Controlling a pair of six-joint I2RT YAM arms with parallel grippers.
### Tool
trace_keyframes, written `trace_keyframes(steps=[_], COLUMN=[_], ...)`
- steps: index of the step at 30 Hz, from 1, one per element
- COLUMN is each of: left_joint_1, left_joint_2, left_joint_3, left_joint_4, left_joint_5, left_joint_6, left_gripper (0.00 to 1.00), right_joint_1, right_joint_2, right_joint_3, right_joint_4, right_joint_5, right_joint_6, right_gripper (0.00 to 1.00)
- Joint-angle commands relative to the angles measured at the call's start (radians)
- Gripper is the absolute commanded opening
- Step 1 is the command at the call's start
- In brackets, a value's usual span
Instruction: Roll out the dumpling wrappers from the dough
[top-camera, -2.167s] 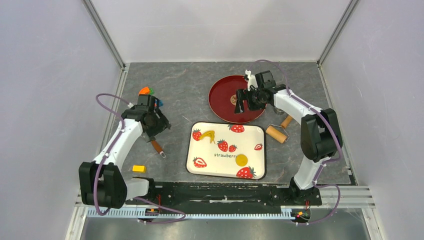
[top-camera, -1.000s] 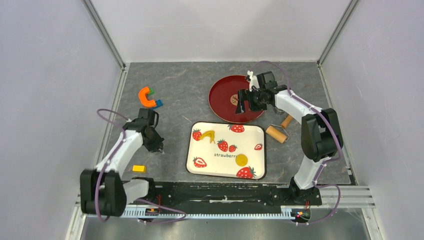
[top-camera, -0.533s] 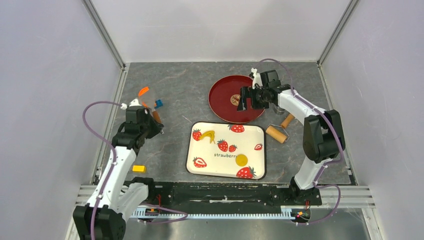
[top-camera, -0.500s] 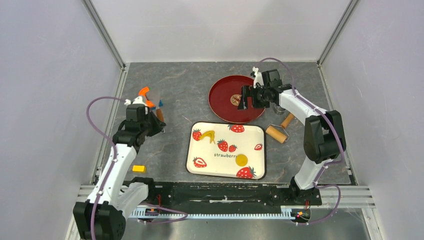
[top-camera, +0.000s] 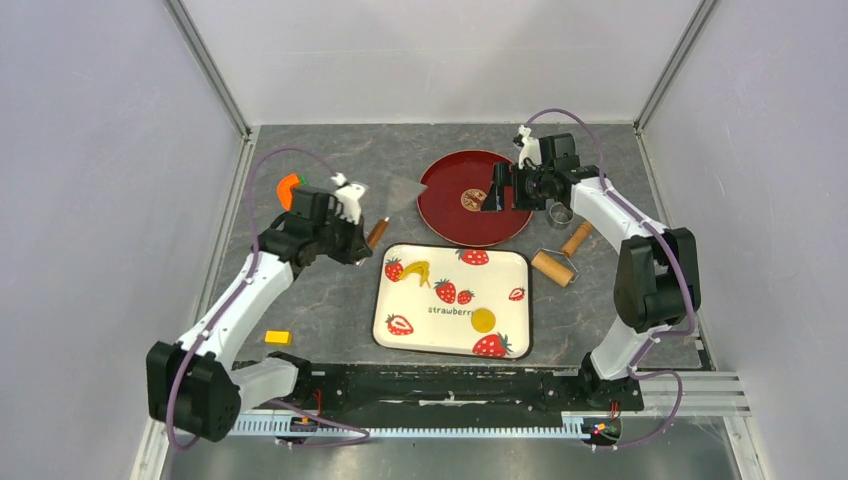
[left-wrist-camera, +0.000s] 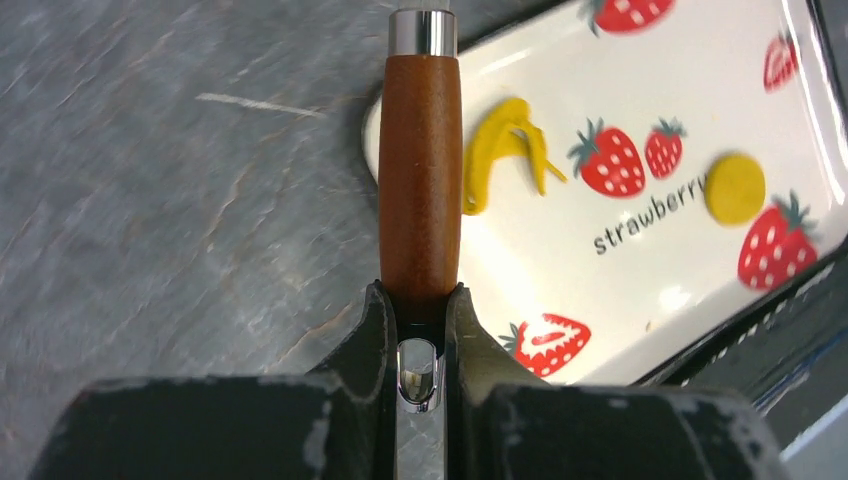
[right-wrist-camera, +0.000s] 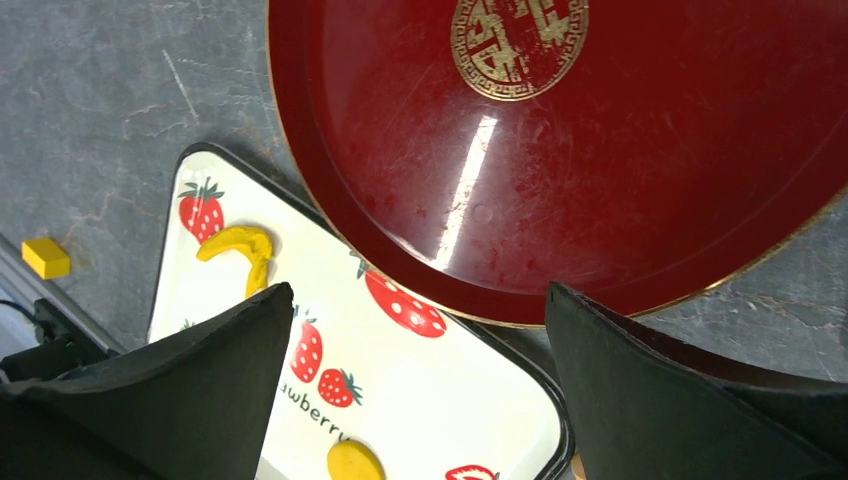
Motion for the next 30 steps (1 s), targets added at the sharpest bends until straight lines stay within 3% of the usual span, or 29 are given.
trace_keyframes(steps=[1,12,30], left_joint_1=[-0.153,-0.381,-0.442], left_joint_2=[0.067,0.162,0.067], left_joint_3=[0.105,0.159,0.116], left_joint_4=[-0.054,-0.077,0.020], left_joint_5=[-0.040,-0.330,-0.314], left_joint_6=[0.268,0.397,0.388], left_gripper=[0.02,0.02,0.02], right_joint_1=[-0.002,-0.003,0.100], right_joint_2=[-0.048,-0.065,0.024], right_joint_3=[0.028,-0.039,-0.127], right_joint_4=[0.027,0.101,0.158], right_joint_5=[-0.079,-0.258,-0.281], right_joint_6=[0.003,0.062,0.082], right_gripper=[0.97,0.97,0.93])
